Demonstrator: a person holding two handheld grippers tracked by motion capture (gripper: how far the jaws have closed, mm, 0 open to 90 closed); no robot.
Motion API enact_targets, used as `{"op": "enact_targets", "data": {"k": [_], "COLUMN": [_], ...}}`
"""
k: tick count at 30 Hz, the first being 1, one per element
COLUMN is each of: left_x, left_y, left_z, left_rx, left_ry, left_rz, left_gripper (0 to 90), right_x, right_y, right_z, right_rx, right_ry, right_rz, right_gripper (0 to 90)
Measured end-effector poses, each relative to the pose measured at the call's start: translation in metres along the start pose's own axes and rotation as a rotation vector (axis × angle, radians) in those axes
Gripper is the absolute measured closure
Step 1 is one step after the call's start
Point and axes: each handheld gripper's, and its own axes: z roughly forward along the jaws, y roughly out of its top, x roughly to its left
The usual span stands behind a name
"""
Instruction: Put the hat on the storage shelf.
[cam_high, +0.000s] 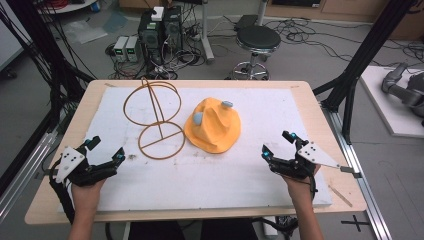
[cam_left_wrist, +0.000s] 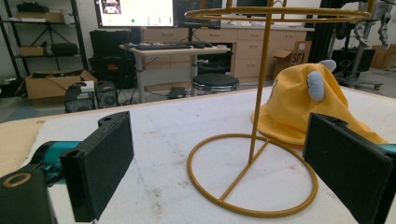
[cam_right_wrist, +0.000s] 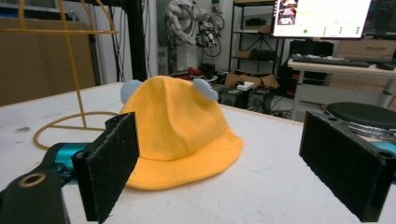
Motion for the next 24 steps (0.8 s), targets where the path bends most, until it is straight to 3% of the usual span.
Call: {"op": "enact_targets", "data": {"k": [10, 12, 14, 16, 24], "left_x": [-0.004, -0.004, -0.004, -0.004, -0.004], "left_y": [0.0, 0.0, 0.0, 0.0, 0.001], "left_z": [0.002, 0.002, 0.002, 0.002, 0.002], "left_rx": [0.002, 0.002, 0.002, 0.002, -0.001], "left_ry": [-0.006, -0.006, -0.006, -0.007, -0.011], "left_rz": [0.01, 0.011, 0.011, 0.011, 0.004], "left_gripper": [9.2, 9.2, 9.2, 9.2, 9.2], "right_x": [0.009, 0.01, 0.014, 0.016, 0.036], "right_y": [0.014, 0.018, 0.024, 0.027, 0.043], "right_z": [0.018, 0.025, 0.038, 0.042, 0.091], "right_rx": [0.022, 0.032, 0.067, 0.076, 0.145], "right_ry": [0.012, 0.018, 0.021, 0.023, 0.054], "right_rz": [-0.013, -0.034, -0.058, -0.065, -0.137], "right_gripper": [11.8, 12.1, 13.3, 13.3, 15.4]}}
